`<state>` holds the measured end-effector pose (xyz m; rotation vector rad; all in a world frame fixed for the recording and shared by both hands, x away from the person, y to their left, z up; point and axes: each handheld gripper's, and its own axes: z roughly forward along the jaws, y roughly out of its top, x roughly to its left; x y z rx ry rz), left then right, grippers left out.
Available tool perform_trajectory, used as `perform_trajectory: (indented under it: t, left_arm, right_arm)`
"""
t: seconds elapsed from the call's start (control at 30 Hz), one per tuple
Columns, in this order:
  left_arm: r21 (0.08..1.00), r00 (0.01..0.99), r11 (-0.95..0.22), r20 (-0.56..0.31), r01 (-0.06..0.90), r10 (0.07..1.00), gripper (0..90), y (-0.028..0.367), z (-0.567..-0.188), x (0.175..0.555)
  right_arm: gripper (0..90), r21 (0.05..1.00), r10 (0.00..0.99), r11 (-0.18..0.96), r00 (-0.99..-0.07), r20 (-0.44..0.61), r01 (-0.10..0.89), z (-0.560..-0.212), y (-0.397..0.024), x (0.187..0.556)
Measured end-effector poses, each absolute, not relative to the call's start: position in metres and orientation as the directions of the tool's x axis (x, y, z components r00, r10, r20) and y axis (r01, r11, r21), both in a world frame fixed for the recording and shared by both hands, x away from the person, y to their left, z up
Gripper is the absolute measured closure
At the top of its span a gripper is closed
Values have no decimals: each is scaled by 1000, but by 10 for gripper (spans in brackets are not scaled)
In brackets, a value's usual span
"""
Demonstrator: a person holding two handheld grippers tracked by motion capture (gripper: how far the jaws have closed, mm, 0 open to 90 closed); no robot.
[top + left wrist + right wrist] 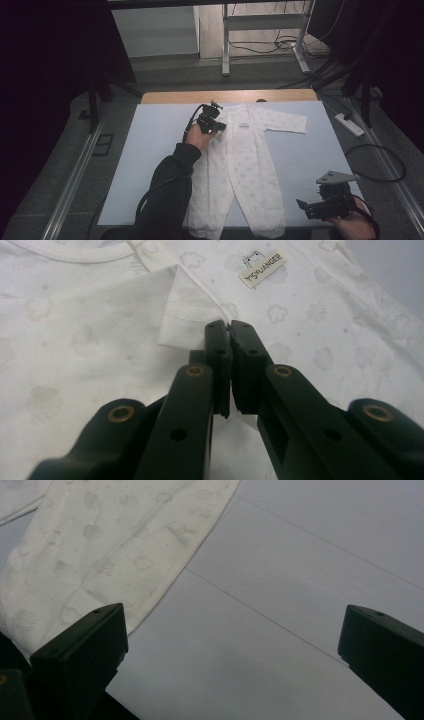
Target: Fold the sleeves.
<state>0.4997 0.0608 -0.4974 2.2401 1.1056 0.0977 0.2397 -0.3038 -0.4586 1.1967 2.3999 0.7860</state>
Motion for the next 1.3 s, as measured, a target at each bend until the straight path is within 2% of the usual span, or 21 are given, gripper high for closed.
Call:
perform_trajectory:
  t: [0.2, 0.53, 0.97, 1.3]
  left_arm:
    - [577, 650, -445, -210, 685, 730, 837, 54, -500, 499]
    - [600, 670, -443, -221, 666, 708, 722, 46, -496, 497]
    - [631, 668, -426, -204, 648, 716, 450, 59, -494, 492]
    - [641, 663, -420, -192, 643, 723, 326, 73, -493, 486]
  right_arm:
    - [0, 614, 809, 492, -585, -59, 618, -459, -304, 240]
    - [0, 614, 807, 494, -587, -61, 616, -459, -303, 239]
    - [0, 616, 808, 492, -586, -61, 615, -458, -304, 239]
    - [0, 615, 809, 491, -585, -60, 617, -458, -304, 239]
